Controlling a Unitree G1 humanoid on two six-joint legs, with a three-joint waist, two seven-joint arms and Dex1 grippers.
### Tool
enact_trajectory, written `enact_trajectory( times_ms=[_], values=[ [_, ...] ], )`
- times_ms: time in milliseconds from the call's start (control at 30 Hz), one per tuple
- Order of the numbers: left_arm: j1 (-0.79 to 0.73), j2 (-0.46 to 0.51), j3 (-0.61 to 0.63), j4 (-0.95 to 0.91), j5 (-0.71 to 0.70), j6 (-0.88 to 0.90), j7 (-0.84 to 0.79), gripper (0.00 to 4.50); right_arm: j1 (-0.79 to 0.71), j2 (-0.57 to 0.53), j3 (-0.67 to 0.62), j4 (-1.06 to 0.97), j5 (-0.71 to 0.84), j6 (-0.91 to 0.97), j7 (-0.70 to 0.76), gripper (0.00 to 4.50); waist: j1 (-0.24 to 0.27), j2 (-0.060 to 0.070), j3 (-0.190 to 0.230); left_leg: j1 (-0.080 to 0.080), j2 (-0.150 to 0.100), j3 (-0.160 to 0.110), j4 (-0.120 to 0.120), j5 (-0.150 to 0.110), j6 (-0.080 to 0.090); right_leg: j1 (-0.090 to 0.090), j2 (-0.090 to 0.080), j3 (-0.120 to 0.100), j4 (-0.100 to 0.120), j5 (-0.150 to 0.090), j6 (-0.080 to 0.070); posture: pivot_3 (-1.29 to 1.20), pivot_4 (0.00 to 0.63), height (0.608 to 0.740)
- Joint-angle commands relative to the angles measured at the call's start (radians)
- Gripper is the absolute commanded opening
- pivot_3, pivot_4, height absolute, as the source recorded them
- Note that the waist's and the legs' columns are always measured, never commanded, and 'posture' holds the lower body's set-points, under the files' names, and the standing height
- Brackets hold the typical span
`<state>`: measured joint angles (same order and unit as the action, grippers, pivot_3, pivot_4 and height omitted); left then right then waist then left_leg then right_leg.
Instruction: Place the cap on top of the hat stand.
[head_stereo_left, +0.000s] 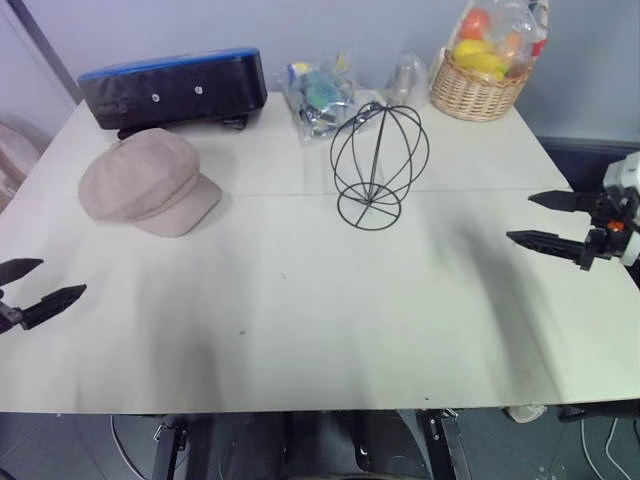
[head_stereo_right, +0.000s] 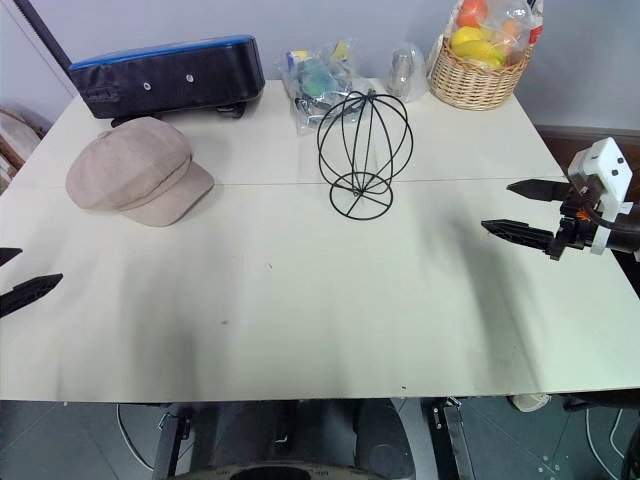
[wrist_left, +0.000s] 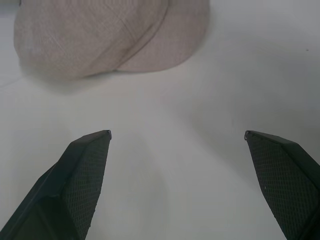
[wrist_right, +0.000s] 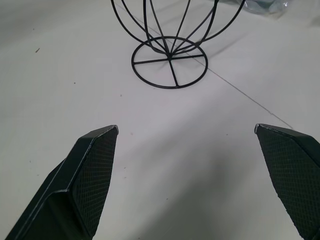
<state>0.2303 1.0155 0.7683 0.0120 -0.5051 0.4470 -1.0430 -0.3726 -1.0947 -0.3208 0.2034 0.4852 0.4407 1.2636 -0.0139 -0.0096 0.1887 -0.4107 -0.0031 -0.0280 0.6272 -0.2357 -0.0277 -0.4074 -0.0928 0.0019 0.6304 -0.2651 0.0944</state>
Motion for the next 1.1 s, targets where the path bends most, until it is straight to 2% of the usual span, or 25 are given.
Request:
enact_trajectory(
  times_ms=[33,167,267,433,567,633,800,1000,1100],
  values=[
    [-0.021,-0.003,-0.012,-0.08,0.0,-0.008,0.017,4.5,-0.006,-0.008,-0.014,0.004,-0.008,-0.024,0.0,4.48,0.0,0.0,0.0,0.0,0.0,0.0,0.0,0.0,0.0,0.0,0.0,0.0,0.0,0.0,0.0,0.0,0.15,0.74],
    [-0.04,-0.022,-0.12,-0.252,0.052,-0.015,0.093,4.5,0.006,-0.012,-0.029,-0.032,-0.006,-0.029,-0.007,4.48,0.003,0.0,0.0,0.0,0.0,0.0,0.001,0.0,0.0,0.001,0.0,0.0,0.0,0.0,0.001,0.0,0.15,0.74],
    [-0.108,-0.034,-0.341,-0.381,0.278,-0.036,0.29,4.5,0.046,-0.011,-0.064,-0.155,0.044,0.027,-0.017,4.48,0.005,0.0,0.0,0.0,0.0,0.0,0.002,0.0,0.0,0.002,0.0,0.0,0.0,0.001,0.002,0.0,0.15,0.74],
    [-0.349,-0.157,-0.649,-0.458,0.56,0.029,0.571,4.5,0.11,0.012,-0.139,-0.427,0.187,0.179,-0.083,4.48,0.008,0.0,0.001,0.0,-0.001,-0.002,0.004,0.0,0.0,0.003,0.004,0.001,0.001,0.006,0.011,0.0,0.15,0.74],
    [-0.513,-0.262,-0.828,-0.384,0.743,0.084,0.701,4.5,0.124,0.038,-0.194,-0.604,0.326,0.296,-0.169,4.48,0.006,-0.001,0.001,0.001,-0.001,-0.002,0.004,0.0,0.0,0.004,0.006,0.001,0.002,0.007,0.012,0.0,0.15,0.74],
    [-0.587,-0.314,-0.877,-0.321,0.805,0.104,0.751,4.5,0.112,0.045,-0.216,-0.666,0.409,0.35,-0.213,4.48,0.006,-0.001,0.001,0.001,-0.001,-0.002,0.005,0.0,0.0,0.004,0.006,0.001,0.002,0.007,0.012,0.0,0.15,0.74],
    [-0.74,-0.362,-1.01,-0.089,0.967,0.174,0.791,4.5,0.049,0.027,-0.269,-0.789,0.676,0.451,-0.339,4.48,0.005,-0.003,0.002,0.001,-0.001,-0.003,0.005,0.0,0.0,0.004,0.007,0.001,0.002,0.007,0.012,0.0,0.15,0.74],
    [-0.797,-0.414,-1.029,0.101,1.028,0.154,0.864,4.5,-0.026,-0.013,-0.299,-0.804,0.914,0.479,-0.519,4.48,0.006,-0.005,0.003,0.001,-0.001,-0.003,0.005,0.0,0.0,0.004,0.006,0.001,0.002,0.007,0.012,0.0,0.15,0.74],
    [-0.831,-0.452,-1.028,0.212,1.032,0.127,0.905,4.5,-0.036,-0.031,-0.302,-0.811,0.984,0.468,-0.585,4.48,0.014,-0.006,0.003,0.0,-0.001,-0.004,0.005,0.0,0.0,0.004,0.006,0.001,0.002,0.007,0.012,0.0,0.15,0.74]
  ],
)
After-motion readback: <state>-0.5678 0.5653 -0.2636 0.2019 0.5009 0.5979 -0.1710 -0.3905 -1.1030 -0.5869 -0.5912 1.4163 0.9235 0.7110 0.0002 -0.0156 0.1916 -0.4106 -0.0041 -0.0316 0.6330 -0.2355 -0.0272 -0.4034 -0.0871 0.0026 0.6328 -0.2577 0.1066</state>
